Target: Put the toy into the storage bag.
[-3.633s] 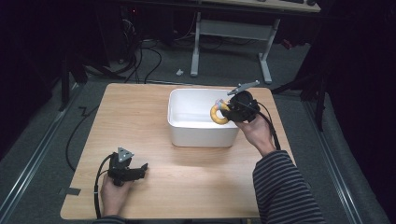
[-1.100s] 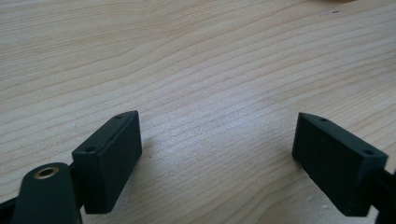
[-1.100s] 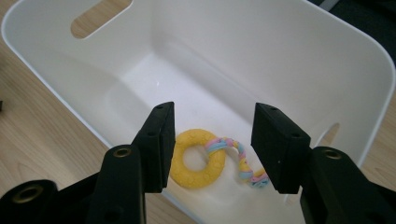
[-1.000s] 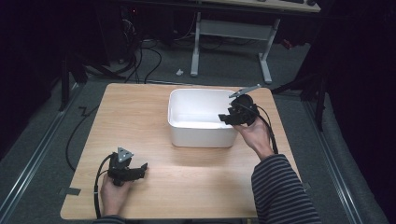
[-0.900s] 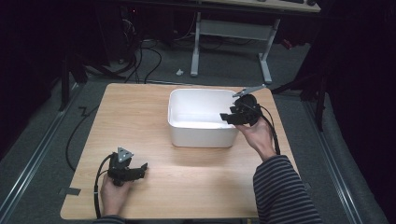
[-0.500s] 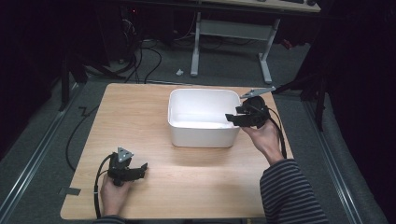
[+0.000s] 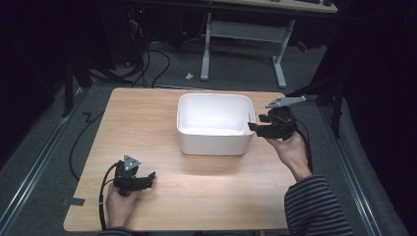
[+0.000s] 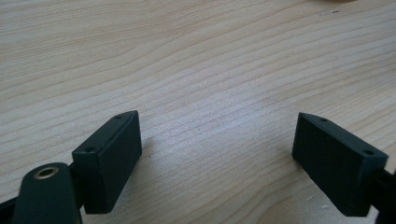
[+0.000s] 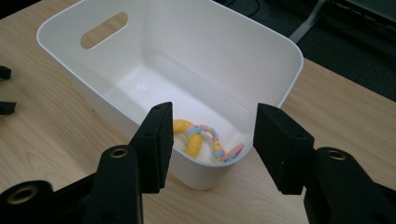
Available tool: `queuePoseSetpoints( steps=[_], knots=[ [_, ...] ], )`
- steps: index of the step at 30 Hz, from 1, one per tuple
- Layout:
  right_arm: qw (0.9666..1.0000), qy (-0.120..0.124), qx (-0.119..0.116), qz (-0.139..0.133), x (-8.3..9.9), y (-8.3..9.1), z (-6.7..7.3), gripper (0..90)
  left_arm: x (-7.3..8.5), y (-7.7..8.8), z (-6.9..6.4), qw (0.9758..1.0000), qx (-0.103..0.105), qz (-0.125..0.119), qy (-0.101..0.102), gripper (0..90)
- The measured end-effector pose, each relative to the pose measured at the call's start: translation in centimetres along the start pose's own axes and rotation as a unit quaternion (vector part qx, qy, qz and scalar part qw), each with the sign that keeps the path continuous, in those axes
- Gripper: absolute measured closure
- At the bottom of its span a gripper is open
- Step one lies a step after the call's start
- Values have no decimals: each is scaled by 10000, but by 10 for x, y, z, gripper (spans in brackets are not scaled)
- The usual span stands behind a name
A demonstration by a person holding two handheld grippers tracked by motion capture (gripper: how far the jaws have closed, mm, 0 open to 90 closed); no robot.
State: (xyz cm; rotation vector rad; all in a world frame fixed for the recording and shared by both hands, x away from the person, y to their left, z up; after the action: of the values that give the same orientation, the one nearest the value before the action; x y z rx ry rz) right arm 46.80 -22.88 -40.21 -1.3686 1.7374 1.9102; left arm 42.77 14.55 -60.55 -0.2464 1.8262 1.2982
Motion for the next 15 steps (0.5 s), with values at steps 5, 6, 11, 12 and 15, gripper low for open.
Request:
queuePoseSetpoints(
  steps=[5, 6, 11, 12, 15],
  knots=[
    [9999, -51, 73, -87, 6, 12, -6, 483, 0, 0, 0, 10000, 0, 0, 0, 161],
    [9999, -75, 76, -127, 7, 15, -7, 483, 0, 0, 0, 10000, -1, 1, -3, 160],
    [9996, -165, 87, -219, 15, 24, -10, 483, 0, 0, 0, 10000, -1, 1, -2, 160],
    [9996, -164, 101, -225, 16, 25, -11, 481, 0, 0, 0, 10000, -1, 2, -2, 160],
    [9994, -202, 117, -256, 19, 28, -13, 477, 0, 0, 0, 10000, -2, 5, -6, 160]
  ],
)
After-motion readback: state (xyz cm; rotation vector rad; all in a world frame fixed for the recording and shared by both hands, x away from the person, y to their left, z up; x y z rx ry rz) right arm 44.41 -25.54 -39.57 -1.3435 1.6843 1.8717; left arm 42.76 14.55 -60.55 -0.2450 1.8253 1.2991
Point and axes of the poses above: each handheld gripper's, and its own axes: y roughly backward along the jaws, x roughly out of its underside, z roughly to its left, the point moved 10 cm from there along -y, roughly forward along the jaws, and after that the axes turned 6 degrees about x, right-handed, at the moved point
